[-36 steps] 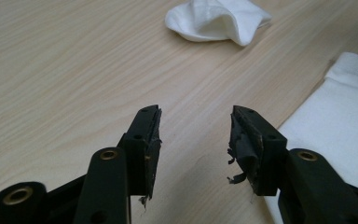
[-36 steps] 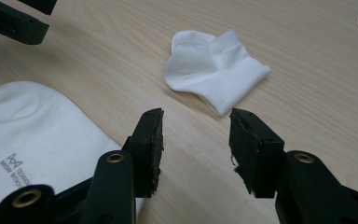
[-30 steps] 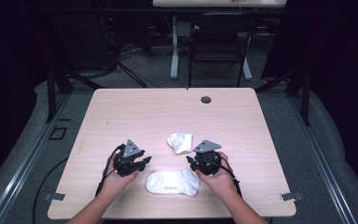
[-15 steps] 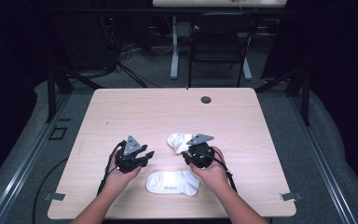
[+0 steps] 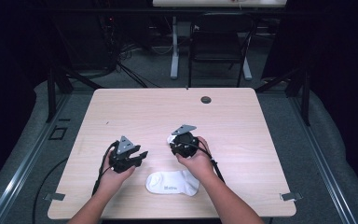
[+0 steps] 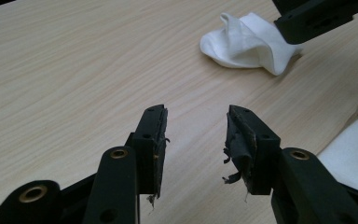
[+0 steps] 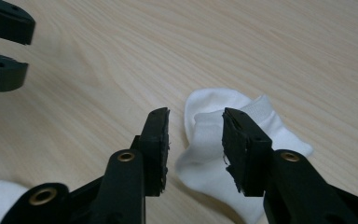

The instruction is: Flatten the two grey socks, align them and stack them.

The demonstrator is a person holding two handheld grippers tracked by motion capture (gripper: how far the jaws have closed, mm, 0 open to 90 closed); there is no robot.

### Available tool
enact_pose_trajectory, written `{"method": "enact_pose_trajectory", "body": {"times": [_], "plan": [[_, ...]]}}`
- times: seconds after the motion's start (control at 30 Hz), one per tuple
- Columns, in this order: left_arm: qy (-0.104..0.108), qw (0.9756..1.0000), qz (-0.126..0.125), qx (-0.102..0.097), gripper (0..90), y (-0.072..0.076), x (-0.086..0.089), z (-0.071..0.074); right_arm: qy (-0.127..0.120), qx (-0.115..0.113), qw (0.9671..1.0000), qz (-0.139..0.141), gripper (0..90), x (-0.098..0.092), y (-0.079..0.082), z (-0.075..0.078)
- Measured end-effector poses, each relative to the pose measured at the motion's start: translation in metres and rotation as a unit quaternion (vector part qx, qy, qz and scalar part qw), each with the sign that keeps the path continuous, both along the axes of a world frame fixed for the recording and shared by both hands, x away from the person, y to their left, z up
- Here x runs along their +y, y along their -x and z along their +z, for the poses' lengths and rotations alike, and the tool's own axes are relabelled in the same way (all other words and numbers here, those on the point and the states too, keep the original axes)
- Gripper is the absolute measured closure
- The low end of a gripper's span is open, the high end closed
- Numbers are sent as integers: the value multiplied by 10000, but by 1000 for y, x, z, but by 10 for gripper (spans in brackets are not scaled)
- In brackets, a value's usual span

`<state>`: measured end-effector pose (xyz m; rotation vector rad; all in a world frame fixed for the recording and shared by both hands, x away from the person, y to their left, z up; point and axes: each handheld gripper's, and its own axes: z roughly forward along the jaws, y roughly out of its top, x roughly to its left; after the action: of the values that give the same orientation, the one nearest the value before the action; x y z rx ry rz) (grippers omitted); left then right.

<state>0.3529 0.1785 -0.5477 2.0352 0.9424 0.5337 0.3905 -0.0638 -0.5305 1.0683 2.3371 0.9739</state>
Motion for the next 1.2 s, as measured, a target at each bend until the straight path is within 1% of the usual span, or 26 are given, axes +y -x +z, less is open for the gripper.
{"method": "enact_pose_trajectory", "body": {"times": [0.1,0.17,0.23,0.3,0.37,0.5,0.57,0.6,0.63,0.67,0.73,0.77,0.87,0.9,0.97,1.0,1.07,1.2], "plan": [[-25,10000,-1,-10,568,0,1,-1,144,29,9999,-40,597,7,-6,-6],[-5,10000,-10,-11,567,-1,1,-1,178,10,9998,-95,595,10,-10,-10],[7,10000,-4,6,568,-1,2,-1,193,76,9997,-114,596,12,-13,-13],[28,10000,-6,24,570,-1,2,-1,246,55,9996,-151,603,13,-16,-17],[27,10000,-6,28,572,-1,2,-1,321,80,9993,-165,613,13,-19,-20],[2,10000,-9,28,575,-2,2,-2,396,149,9988,-251,678,13,-22,-25],[-10,10000,-7,30,576,-1,2,-3,466,186,9985,-228,733,13,-22,-25],[-19,10000,-11,28,576,-1,2,-3,457,192,9985,-231,767,14,-22,-26],[-22,10000,-7,36,575,-1,2,-3,547,219,9981,-193,786,14,-21,-25],[-13,10000,-8,44,576,-1,2,-3,528,182,9983,-191,815,15,-20,-25],[-12,10000,0,46,575,-2,3,-3,574,165,9981,-163,864,16,-18,-24],[0,10000,7,48,576,-2,2,-3,589,187,9980,-144,874,17,-17,-24],[-4,10000,18,50,575,-2,3,-4,536,197,9983,-111,889,17,-14,-22],[-7,10000,21,47,575,-2,3,-4,478,171,9987,-80,890,18,-12,-21],[-11,10000,15,50,576,-2,3,-4,480,183,9987,-4,892,18,-8,-18],[-11,10000,18,44,576,-2,2,-4,395,139,9991,-1,892,19,-5,-17],[-19,10000,19,57,578,-2,2,-4,289,131,9995,70,894,20,0,-14],[-54,10000,11,39,581,-1,1,-5,214,86,9993,290,894,24,12,-10]]}}
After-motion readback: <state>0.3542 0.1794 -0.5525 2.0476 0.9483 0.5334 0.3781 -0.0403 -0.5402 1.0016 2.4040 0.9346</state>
